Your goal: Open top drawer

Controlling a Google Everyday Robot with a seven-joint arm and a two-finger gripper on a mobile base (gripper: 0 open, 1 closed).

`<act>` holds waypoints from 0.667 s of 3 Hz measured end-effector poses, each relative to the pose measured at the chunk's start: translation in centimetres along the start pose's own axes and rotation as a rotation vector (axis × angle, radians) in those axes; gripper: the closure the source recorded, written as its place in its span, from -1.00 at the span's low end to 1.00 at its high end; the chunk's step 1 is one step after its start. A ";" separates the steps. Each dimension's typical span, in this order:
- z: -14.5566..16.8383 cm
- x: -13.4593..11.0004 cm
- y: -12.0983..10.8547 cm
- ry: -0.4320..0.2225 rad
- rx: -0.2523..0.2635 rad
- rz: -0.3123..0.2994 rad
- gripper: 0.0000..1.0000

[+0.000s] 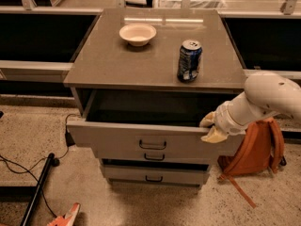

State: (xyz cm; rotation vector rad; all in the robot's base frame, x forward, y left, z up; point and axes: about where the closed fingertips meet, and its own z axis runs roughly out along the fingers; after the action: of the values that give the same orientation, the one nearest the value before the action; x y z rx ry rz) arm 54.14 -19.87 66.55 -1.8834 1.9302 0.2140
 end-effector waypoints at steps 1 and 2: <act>-2.0 -0.4 3.7 0.008 -0.029 -0.031 0.96; -1.9 -0.4 3.7 0.008 -0.029 -0.032 0.90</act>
Offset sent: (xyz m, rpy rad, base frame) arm -0.1121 -0.0080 0.0321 -0.0299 0.0495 0.0817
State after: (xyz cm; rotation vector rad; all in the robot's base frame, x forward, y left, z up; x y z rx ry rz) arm 50.11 -20.05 67.71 -1.9353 1.9108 0.2267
